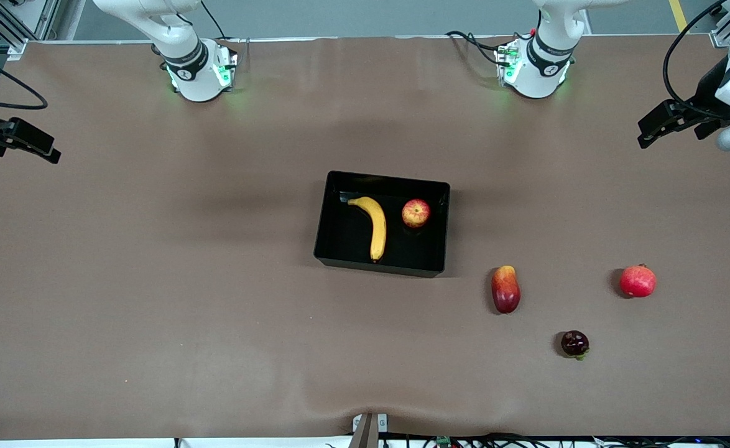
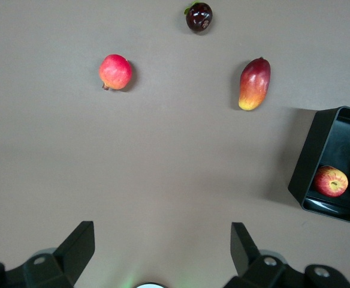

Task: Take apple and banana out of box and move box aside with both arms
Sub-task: 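Reach the left gripper into the black tray and grasp the yellow-red apple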

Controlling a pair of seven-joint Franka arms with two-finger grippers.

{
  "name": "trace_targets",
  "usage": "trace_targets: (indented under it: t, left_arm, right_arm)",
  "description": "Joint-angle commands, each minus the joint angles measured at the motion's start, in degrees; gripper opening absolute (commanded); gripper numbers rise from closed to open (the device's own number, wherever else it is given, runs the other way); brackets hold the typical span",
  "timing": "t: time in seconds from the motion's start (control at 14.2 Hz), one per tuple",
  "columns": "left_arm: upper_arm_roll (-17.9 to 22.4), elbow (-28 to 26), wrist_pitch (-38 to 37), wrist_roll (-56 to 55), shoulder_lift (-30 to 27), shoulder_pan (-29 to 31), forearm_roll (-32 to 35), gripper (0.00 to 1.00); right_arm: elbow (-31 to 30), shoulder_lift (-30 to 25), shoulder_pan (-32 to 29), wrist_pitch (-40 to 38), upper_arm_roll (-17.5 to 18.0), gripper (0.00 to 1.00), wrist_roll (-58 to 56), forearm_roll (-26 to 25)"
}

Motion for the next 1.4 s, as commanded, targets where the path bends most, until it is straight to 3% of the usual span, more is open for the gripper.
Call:
trace_targets:
  t: [0.0,0.21,0.49,0.84,1.05,1.33]
  left_arm:
    - [0.25,1.61,-1.32,1.35,0.87,-0.28,-0.48,1.00]
    - [-0.10,3.18,-1.41,0.65,3.23,-0.89,-0.31,1.00]
    - [-5.79,5.21,-1.32,-3.19,10.00,-1.68,-1.09,1.00]
    - [-18.72,5.21,7.88,-33.41,21.77,-2.99,-0.31,1.00]
    - [-18.91,5.21,13.51,-42.40,28.10,-9.05,-0.31,1.00]
    - [-18.91,5.12,19.58,-45.15,34.79,-14.94,1.79,1.00]
  right_arm:
    - [-0.03,-0.16,-0.59,0.09,0.39,1.00,0.37,-0.41]
    - [-0.03,-0.16,-0.50,0.09,0.39,1.00,0.37,-0.49]
    - [-0.03,-0.16,-0.59,0.09,0.39,1.00,0.37,-0.49]
    - [-0.03,-0.16,-0.50,0.09,0.39,1.00,0.37,-0.49]
    - [-0.03,-0.16,-0.50,0.09,0.39,1.00,0.37,-0.58]
    - [-0.03,-0.16,-0.59,0.18,0.39,1.00,0.37,-0.67]
